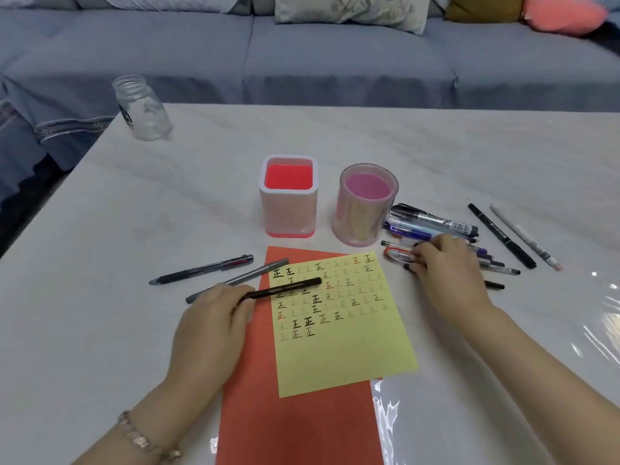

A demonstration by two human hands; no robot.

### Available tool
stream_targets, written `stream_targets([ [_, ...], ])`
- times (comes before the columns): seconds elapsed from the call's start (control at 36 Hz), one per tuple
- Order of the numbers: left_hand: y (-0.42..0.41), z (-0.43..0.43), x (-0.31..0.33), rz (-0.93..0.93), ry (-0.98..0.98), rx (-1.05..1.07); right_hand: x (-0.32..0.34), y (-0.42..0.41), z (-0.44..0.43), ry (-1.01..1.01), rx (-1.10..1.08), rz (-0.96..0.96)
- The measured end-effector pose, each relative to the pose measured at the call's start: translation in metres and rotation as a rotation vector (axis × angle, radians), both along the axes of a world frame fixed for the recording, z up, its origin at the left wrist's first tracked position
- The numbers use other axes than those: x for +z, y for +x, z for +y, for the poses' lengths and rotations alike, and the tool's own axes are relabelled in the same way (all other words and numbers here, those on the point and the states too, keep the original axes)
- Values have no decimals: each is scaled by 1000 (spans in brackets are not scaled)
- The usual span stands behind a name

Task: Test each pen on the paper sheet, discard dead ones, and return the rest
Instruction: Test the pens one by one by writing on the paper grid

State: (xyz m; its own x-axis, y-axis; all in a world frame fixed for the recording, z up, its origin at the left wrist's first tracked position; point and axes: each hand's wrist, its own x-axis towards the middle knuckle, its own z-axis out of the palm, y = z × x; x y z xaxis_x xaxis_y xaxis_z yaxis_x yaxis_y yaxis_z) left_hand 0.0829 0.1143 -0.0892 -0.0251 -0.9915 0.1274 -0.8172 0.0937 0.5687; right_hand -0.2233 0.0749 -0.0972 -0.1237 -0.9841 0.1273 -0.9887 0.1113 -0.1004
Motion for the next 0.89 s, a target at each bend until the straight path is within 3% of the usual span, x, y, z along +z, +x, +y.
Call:
stream_targets([
  [0.17, 25, -11, -24, -193, -98, 78, 15, 15, 20, -158, 160, -55],
  [0.31, 19, -14, -25, -233, -185, 130, 28, 45, 46, -84, 301, -296],
  [0.42, -5, -5, -5, 46, -162, -83, 33, 65, 58, -64, 403, -383],
  [0.5, -25, 9, 20, 322, 79, -324, 36, 81, 62, -113, 513, -353],
  [0.56, -36, 16, 27, 405, 225, -396, 37, 89, 63, -128, 589, -346],
  [0.64, -45, 19, 31, 503, 217, -423, 35, 94, 61, -209, 690, -324],
  [0.75, -45, 17, 29, 642, 183, -251, 37, 98, 67, -428, 487, -407],
  [0.81, -44, 17, 30, 741, 209, -173, 45, 103, 76, -415, 233, -672],
  [0.89, -43, 21, 33, 812, 251, -194, 48, 109, 80, -90, -64, -1209],
])
